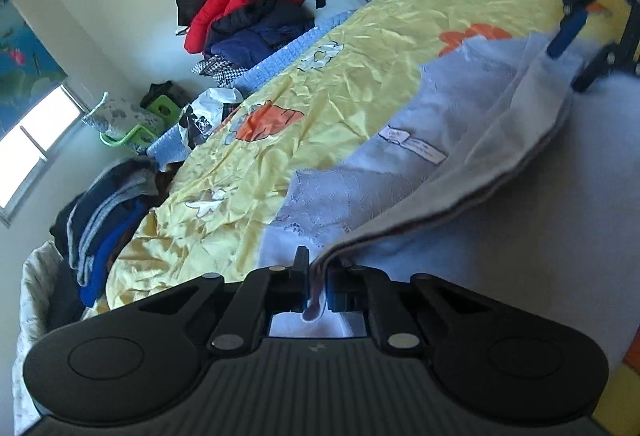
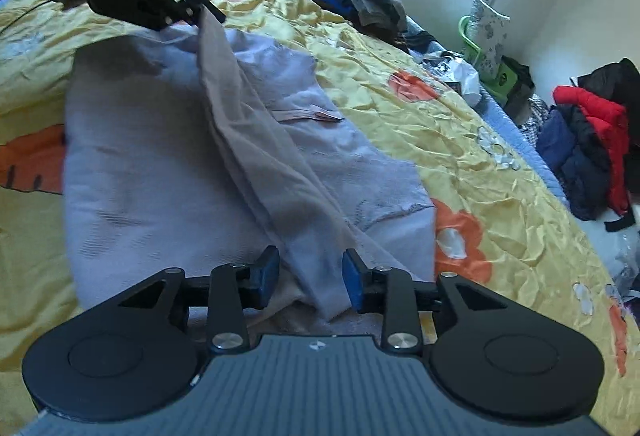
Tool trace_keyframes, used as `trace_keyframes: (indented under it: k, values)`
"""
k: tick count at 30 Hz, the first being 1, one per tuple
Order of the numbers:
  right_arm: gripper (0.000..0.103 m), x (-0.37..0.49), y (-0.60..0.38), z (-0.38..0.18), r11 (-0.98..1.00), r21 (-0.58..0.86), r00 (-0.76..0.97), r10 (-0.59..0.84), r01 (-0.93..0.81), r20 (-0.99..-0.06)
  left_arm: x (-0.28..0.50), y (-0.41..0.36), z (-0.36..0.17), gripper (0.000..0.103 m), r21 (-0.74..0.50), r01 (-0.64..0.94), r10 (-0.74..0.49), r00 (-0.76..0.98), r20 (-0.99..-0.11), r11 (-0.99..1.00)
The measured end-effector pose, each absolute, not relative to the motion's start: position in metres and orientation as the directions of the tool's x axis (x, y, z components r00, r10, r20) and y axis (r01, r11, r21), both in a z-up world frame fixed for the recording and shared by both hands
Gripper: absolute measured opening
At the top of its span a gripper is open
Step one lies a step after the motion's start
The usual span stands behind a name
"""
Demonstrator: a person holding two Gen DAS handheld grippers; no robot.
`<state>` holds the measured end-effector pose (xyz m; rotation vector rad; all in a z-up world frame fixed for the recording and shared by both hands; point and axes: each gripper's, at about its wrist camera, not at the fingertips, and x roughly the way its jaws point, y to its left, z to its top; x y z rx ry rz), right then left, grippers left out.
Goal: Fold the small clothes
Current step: 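Lay the hem down over the collar and open both tools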
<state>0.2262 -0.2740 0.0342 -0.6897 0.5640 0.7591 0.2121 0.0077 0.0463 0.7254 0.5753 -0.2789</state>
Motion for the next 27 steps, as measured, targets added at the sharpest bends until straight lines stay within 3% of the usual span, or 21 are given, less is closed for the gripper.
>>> trace_keyframes:
  k: [12,15,16,19,27]
  values:
    - [0.040,0.213,-0.247,0.028,0.408,-0.467,0.615,0.422,-0.785,-0.666,0.237,0.014,0.051,0.008,0.457,0.416,-0.041,0.773,-0.633,0.786]
    - [0.029,0.218,-0.245,0.026,0.411,-0.469,0.619,0.417,-0.781,-0.665,0.234,0.016,0.052,0.008,0.449,0.417,-0.050,0.774,-0.631,0.790]
    - [0.017,0.218,-0.244,0.026,0.414,-0.479,0.628,0.408,-0.774,-0.663,0.233,0.016,0.053,0.008,0.449,0.419,-0.052,0.775,-0.630,0.790]
    - [0.006,0.220,-0.247,0.028,0.429,-0.482,0.640,0.405,-0.763,-0.653,0.232,0.018,0.054,0.008,0.451,0.415,-0.050,0.777,-0.627,0.790]
    - [0.004,0.280,-0.256,0.045,0.582,-0.404,0.678,0.389,-0.705,-0.623,0.269,0.022,0.049,0.008,0.411,0.371,-0.010,0.752,-0.659,0.833]
